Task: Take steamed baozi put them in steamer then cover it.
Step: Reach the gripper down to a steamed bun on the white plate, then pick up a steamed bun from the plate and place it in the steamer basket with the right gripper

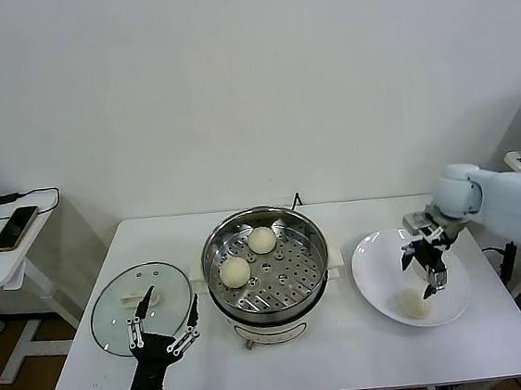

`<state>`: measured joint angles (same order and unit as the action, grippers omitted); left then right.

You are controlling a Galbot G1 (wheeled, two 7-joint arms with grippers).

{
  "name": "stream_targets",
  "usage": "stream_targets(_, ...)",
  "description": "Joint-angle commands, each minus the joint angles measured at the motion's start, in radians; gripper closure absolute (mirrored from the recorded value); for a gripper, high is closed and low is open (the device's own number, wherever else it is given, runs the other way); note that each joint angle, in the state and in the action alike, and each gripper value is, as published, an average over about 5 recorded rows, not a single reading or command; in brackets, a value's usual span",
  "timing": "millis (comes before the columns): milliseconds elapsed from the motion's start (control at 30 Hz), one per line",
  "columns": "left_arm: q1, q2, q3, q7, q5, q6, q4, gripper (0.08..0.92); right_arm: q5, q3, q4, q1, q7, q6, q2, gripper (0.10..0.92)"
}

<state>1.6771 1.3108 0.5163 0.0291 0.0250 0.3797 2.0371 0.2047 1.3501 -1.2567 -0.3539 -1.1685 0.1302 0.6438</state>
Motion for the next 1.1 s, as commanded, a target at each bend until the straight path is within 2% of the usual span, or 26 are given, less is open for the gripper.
stream_targets(33,0.0,0.0,0.001,-0.001,-0.001,0.002,-0.003,0.177,-0.031,-0.051,0.021,0.117,0.041,-0.006,-0.012,0.203)
stream_targets(333,0.0,0.001,0.001,-0.002,-0.001,0.004,-0.005,0.177,-0.041,-0.067,0.027,0.139,0.077,-0.004,-0.001,0.205)
stream_targets(733,-0.001,0.001,0.0,-0.002,0.0,0.003,0.001,0.177,-0.041,-0.058,-0.006,0.09,0.066,0.0,-0.018,0.358)
stream_targets(933,-0.004,-0.006,-0.004,-0.003,0.0,0.002,0.004,0.177,-0.037,-0.039,-0.029,-0.035,0.014,-0.025,-0.012,0.372)
stream_targets(1100,-0.007,-0.013,-0.01,-0.003,0.001,0.001,0.007,0.177,-0.013,0.039,-0.049,-0.29,-0.061,-0.127,0.073,0.374)
